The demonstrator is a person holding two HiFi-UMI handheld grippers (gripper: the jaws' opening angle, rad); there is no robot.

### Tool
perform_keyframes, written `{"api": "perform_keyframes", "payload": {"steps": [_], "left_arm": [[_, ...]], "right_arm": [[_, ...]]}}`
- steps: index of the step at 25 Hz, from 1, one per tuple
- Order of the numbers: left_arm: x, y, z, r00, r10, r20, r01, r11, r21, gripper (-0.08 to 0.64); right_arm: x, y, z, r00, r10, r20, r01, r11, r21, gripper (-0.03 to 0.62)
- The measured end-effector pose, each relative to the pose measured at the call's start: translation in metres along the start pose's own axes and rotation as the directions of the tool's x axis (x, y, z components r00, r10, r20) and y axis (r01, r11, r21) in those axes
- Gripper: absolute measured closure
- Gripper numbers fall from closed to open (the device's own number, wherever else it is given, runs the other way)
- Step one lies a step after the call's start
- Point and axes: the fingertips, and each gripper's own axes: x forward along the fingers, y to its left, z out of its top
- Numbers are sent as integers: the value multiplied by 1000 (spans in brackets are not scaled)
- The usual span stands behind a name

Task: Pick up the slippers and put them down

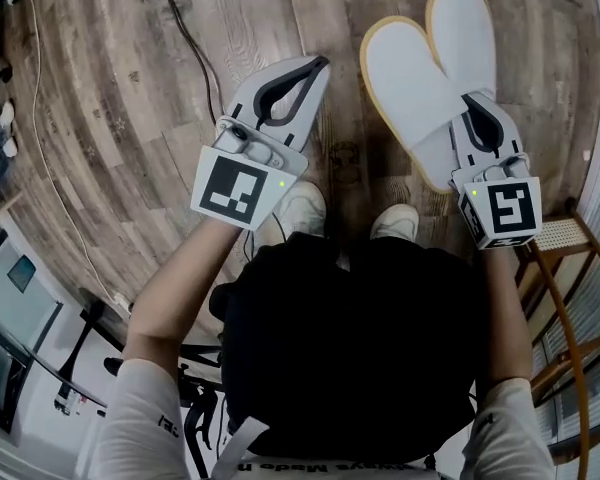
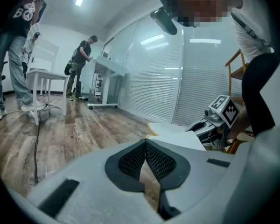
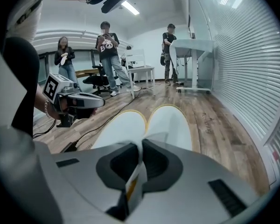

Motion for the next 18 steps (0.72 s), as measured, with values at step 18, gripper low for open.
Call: {"api": "perform_keyframes", "payload": {"steps": [18], "left_arm": [[43,-7,-119,996,-57,-73,59,998,26,549]], "right_arm": [[55,20,-96,997,23,-77,-26,999,-38,572]]}}
